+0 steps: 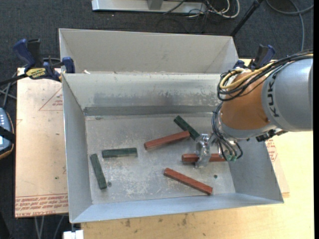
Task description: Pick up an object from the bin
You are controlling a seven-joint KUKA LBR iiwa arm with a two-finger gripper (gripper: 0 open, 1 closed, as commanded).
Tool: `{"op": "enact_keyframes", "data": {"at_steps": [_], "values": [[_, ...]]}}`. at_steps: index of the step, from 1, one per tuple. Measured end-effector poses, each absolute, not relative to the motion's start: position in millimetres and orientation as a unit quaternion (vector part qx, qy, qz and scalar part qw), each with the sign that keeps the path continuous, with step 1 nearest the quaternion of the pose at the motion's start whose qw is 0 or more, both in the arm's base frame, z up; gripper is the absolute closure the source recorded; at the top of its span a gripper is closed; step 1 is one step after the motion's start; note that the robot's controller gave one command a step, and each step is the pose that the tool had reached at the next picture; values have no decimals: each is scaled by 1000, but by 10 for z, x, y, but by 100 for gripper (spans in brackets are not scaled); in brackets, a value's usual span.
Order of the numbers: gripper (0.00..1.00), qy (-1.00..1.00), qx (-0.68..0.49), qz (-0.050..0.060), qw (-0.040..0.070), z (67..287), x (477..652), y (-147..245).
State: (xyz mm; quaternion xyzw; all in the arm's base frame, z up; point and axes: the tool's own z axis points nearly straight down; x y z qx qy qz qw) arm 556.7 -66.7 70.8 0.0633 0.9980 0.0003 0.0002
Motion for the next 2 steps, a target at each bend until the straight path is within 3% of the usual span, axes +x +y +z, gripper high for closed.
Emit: {"op": "enact_keyframes", "data": {"at_steps": [2], "values": [[100, 998, 64, 0, 0, 708, 5567, -667]]}}
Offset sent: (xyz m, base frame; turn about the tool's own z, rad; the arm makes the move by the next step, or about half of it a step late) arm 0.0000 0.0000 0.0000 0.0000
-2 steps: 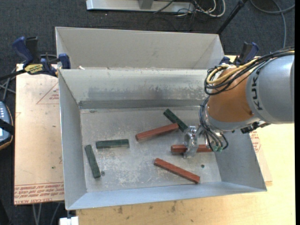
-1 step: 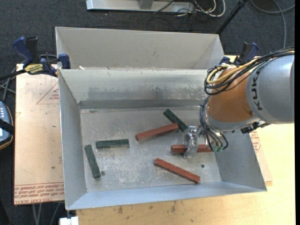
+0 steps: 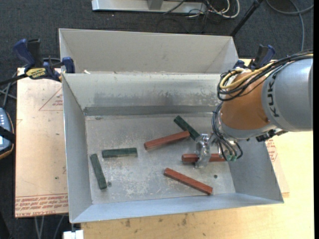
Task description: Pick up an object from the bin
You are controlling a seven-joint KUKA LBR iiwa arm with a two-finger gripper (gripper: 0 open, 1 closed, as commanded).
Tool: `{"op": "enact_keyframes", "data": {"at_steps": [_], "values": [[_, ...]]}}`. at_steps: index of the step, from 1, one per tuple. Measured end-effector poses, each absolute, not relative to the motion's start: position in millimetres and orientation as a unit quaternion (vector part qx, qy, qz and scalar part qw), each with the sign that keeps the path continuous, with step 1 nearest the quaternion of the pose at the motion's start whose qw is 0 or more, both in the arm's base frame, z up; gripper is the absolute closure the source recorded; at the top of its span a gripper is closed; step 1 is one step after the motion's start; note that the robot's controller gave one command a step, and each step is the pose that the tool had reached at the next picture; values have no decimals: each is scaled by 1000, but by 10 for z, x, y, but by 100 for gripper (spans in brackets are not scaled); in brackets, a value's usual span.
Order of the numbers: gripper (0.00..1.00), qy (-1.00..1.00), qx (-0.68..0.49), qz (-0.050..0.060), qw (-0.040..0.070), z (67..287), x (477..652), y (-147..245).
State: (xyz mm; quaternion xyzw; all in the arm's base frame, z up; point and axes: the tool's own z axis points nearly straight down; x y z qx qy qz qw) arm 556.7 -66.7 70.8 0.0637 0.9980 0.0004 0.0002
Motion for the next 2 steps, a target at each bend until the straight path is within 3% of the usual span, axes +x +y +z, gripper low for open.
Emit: {"op": "enact_keyframes", "data": {"at_steps": [2], "values": [[100, 998, 64, 0, 0, 707, 5567, -668]]}}
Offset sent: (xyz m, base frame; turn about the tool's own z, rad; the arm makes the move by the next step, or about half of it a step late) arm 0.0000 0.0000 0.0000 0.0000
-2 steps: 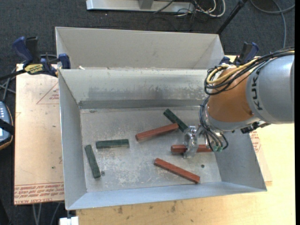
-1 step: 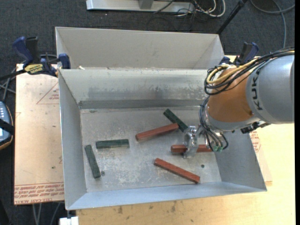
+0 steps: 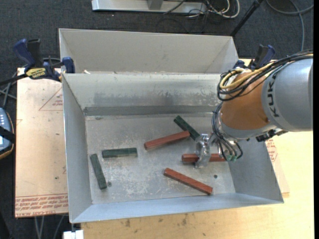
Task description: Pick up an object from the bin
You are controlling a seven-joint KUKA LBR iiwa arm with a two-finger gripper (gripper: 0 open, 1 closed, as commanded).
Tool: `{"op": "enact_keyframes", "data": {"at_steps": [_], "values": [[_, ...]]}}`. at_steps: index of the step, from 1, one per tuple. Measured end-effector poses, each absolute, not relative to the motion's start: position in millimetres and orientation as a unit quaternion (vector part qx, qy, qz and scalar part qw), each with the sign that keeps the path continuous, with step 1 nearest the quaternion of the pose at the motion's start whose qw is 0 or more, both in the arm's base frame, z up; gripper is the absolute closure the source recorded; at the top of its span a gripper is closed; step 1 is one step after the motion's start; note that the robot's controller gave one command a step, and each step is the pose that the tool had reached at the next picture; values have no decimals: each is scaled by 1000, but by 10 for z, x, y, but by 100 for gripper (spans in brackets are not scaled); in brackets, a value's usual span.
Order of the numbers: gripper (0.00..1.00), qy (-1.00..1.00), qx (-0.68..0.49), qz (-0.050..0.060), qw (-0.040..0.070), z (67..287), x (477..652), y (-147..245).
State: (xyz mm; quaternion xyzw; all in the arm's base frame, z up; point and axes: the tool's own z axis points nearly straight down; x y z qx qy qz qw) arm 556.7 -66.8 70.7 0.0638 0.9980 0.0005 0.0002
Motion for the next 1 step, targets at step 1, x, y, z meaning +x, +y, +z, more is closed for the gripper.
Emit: {"op": "enact_keyframes", "data": {"at_steps": [1], "values": [[100, 998, 64, 1, 0, 707, 5567, -668]]}}
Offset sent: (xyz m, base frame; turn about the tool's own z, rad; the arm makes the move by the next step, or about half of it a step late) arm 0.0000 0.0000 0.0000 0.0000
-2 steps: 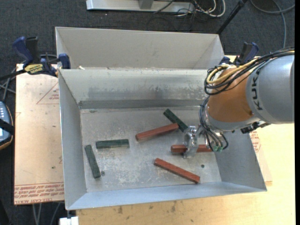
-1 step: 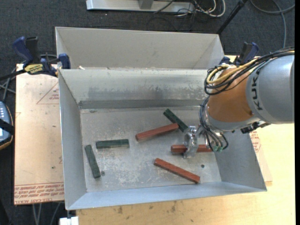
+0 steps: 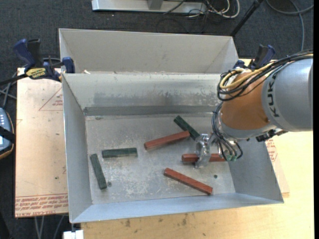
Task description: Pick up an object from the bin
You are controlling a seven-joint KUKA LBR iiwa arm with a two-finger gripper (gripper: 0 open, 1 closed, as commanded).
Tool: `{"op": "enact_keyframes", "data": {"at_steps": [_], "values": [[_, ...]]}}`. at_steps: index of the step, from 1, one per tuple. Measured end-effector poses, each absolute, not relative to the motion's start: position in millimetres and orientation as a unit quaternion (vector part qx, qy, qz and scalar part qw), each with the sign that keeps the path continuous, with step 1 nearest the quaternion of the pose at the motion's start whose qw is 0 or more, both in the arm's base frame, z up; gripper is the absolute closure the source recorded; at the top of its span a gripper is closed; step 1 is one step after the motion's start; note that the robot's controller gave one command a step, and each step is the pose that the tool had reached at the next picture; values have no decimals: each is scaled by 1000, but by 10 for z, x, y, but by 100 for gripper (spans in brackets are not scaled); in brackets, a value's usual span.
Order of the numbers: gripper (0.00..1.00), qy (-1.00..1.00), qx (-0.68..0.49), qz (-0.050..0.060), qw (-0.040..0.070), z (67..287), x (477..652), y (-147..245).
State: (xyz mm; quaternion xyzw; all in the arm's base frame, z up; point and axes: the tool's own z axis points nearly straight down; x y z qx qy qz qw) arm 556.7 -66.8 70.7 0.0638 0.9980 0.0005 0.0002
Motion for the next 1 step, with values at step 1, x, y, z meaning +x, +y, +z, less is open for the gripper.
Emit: {"op": "enact_keyframes", "data": {"at_steps": [1], "values": [[100, 998, 64, 1, 0, 707, 5567, -668]]}}
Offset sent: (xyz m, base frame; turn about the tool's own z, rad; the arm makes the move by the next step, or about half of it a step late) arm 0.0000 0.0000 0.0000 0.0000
